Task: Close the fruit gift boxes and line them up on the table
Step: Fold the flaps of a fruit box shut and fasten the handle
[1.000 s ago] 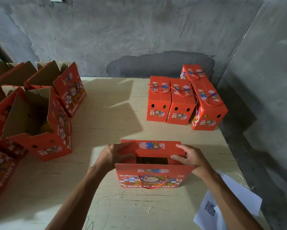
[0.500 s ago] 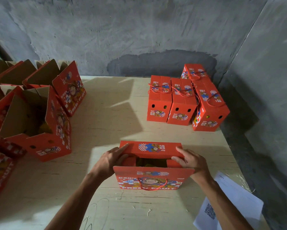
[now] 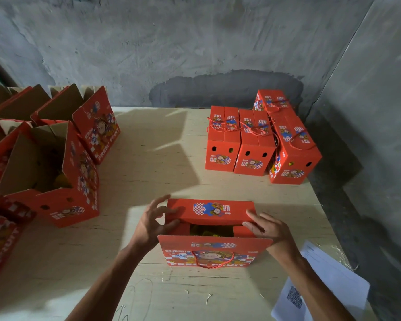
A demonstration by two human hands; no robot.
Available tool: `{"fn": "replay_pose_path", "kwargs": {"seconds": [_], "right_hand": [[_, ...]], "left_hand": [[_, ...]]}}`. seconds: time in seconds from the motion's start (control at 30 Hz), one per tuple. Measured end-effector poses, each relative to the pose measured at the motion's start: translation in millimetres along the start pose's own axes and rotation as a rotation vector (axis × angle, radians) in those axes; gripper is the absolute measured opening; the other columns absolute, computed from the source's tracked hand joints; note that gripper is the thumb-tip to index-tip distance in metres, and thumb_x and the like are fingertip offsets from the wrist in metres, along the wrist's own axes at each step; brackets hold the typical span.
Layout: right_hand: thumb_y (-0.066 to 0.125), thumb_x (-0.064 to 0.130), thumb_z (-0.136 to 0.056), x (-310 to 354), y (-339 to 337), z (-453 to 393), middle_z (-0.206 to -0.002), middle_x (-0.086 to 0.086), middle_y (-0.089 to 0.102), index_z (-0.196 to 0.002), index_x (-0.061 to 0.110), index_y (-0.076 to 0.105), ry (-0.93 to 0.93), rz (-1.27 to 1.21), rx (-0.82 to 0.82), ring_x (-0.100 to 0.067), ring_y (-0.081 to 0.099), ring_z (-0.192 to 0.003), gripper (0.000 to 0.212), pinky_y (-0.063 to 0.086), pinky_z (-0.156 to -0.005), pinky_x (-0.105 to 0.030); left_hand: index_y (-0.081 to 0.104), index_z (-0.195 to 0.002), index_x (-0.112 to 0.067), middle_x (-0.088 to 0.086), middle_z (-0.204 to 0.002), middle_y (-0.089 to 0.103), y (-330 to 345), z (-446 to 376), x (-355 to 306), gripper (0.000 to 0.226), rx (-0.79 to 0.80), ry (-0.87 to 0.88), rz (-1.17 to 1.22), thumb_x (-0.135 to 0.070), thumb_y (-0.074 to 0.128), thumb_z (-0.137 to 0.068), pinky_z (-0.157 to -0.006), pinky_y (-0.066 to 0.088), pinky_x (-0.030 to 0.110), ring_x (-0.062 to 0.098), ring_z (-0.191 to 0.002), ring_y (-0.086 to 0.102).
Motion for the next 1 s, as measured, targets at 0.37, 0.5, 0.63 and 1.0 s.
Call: {"fn": "replay_pose_path", "kwargs": {"seconds": [0.37, 0.5, 0.63, 1.0], "right_hand": [[0.061, 0.051, -0.094, -13.5, 6.1, 2.9, -0.074, 0.009, 0.048, -0.127, 0.028, 0.072, 0.056, -0.065, 0.091, -0.011, 0.050, -0.065, 0.042, 0.034, -0.053, -0.020], [0.065, 0.049, -0.093, -24.6, 11.4, 6.6, -0.071, 0.009, 0.049, -0.125, 0.031, 0.073, 0.186, -0.226, 0.057, -0.012, 0.052, -0.065, 0.038, 0.038, -0.056, -0.027], [0.079, 0.022, -0.089, -33.9, 30.2, 22.2, -0.093, 0.010, 0.074, -0.118, 0.031, 0.076, 0.438, -0.701, -0.006, -0.008, 0.067, -0.085, 0.031, 0.050, -0.073, -0.018], [0.076, 0.008, -0.089, -33.8, 32.0, 19.6, -0.079, -0.007, 0.041, -0.117, 0.017, 0.074, 0.608, -0.866, 0.014, -0.022, 0.043, -0.075, 0.029, 0.034, -0.069, -0.034]], "left_hand": [[0.059, -0.122, -0.021, 0.001, -0.142, 0.052, 21.6, -0.8, 0.5, 0.050, 0.005, -0.119, 0.105, -0.029, 0.087, -0.081, -0.095, 0.050, 0.023, 0.016, -0.126, 0.056], [0.053, -0.129, -0.028, 0.002, -0.112, 0.072, 34.2, 1.4, 1.9, 0.063, 0.123, -0.286, 0.463, -0.025, 0.089, -0.078, -0.076, 0.062, 0.034, 0.023, -0.100, 0.073], [0.054, -0.132, -0.016, 0.012, -0.115, 0.071, 33.8, 1.5, -2.4, 0.061, 0.114, -0.290, 0.519, -0.023, 0.082, -0.079, -0.083, 0.062, 0.050, 0.036, -0.104, 0.070], [0.058, -0.124, -0.014, 0.002, -0.106, 0.077, 47.3, 10.1, 3.0, 0.032, 0.183, -0.443, 0.586, -0.008, 0.070, -0.095, -0.073, 0.061, 0.030, 0.021, -0.096, 0.075]]}}
Point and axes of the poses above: each hand's wrist, its own z-axis away from the middle knuckle, its own y-axis out of the palm, x = y × z, the point moved 8 cm from there along -z, towards the middle knuckle
